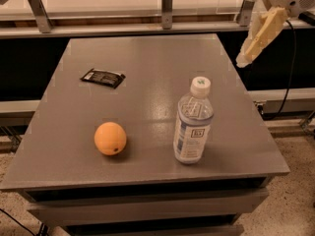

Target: Knock blue plastic bottle over

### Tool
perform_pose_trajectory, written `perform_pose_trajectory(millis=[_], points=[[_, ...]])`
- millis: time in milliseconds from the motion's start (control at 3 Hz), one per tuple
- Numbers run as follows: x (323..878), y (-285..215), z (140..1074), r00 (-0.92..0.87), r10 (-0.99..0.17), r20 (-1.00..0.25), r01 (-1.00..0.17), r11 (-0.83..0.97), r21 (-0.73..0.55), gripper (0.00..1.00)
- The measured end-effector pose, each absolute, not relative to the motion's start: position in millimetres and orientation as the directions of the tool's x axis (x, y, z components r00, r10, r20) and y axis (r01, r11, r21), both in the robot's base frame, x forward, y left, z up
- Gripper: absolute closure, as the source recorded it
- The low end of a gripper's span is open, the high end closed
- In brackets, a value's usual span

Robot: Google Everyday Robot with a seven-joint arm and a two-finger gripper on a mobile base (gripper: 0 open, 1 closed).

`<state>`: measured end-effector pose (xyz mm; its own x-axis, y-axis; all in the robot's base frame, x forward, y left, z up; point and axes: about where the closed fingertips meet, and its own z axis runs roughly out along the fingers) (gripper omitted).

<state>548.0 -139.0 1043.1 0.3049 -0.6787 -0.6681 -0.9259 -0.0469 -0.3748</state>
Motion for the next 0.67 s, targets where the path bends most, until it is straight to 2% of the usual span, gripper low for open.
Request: perform_pose_trajectory(millis=[333, 667], points=[[548, -139, 1043, 0.305, -0.679, -0.668, -0.926, -0.047, -0.375, 0.00], [542, -123, 1053, 0.342, -0.616, -0.709, -0.924, -0.085, -0.372, 0.00]])
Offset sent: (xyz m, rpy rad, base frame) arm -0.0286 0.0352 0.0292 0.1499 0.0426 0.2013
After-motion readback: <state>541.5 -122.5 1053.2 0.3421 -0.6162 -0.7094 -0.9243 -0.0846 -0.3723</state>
